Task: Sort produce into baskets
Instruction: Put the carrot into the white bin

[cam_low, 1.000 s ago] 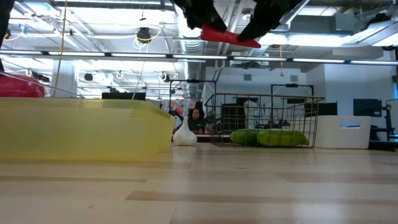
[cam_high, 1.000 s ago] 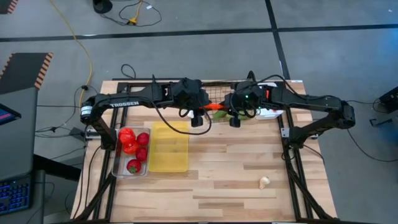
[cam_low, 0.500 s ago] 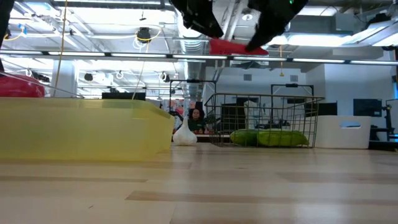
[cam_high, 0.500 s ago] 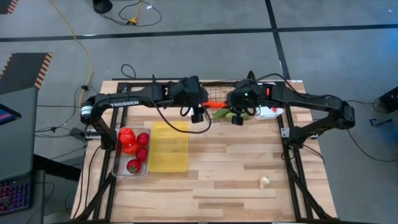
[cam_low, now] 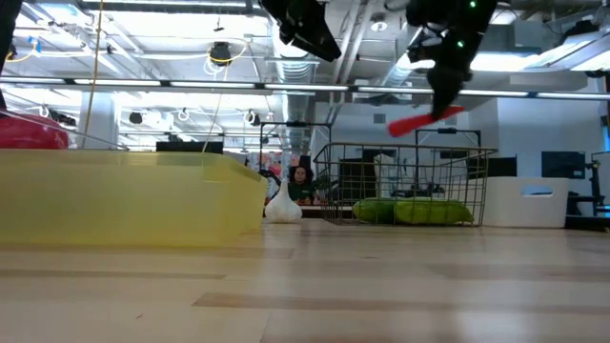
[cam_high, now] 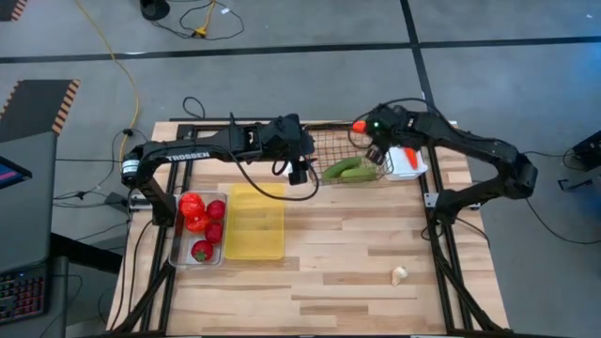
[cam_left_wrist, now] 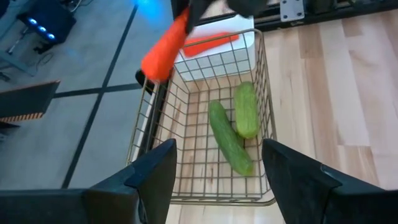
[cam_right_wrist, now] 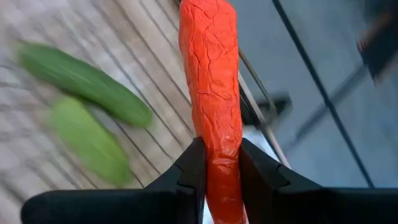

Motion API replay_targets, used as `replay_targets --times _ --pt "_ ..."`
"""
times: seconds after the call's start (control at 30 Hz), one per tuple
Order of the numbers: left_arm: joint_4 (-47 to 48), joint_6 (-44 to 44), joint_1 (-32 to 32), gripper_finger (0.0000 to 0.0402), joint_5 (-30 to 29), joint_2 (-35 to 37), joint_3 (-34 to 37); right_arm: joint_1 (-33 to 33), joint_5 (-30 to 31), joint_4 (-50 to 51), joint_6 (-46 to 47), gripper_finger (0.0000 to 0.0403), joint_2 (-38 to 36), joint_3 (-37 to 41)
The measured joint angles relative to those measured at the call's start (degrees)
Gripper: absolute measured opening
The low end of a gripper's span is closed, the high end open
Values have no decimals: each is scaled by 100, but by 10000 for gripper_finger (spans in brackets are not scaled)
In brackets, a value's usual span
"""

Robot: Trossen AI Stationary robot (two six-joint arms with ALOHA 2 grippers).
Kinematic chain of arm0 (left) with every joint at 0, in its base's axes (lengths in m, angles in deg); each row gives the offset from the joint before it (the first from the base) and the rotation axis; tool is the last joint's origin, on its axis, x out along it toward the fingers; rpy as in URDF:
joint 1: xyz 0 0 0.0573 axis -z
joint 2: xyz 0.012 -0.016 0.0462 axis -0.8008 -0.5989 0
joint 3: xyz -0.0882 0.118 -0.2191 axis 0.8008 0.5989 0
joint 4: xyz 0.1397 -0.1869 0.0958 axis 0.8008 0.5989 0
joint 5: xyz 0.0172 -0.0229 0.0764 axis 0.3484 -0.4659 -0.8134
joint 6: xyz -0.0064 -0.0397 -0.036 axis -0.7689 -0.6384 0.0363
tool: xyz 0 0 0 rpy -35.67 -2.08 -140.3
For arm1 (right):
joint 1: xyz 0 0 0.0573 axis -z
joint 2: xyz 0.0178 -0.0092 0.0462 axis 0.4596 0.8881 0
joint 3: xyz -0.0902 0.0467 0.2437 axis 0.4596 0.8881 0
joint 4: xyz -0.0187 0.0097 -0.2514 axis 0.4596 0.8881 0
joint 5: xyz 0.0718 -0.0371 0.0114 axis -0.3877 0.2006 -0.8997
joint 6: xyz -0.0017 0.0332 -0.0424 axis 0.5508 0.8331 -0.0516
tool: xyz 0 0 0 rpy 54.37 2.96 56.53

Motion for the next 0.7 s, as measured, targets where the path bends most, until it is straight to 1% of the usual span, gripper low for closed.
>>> replay_targets --times 0.1,0.2,0.3,0.43,0.57,0.7 --pt "8 -2 0 223 2 0 1 374 185 536 430 99 0 0" --pt "69 -12 0 223 2 0 1 700 201 948 988 99 0 0" --pt "151 -22 0 223 2 0 1 910 325 1156 1520 99 0 0" --pt "255 -57 2 223 4 0 1 1125 563 1289 1999 99 0 0" --pt "311 -57 2 223 7 0 1 1333 529 1701 2252 99 13 0" --pt "312 -57 2 223 7 0 1 1525 89 2266 2254 99 13 0"
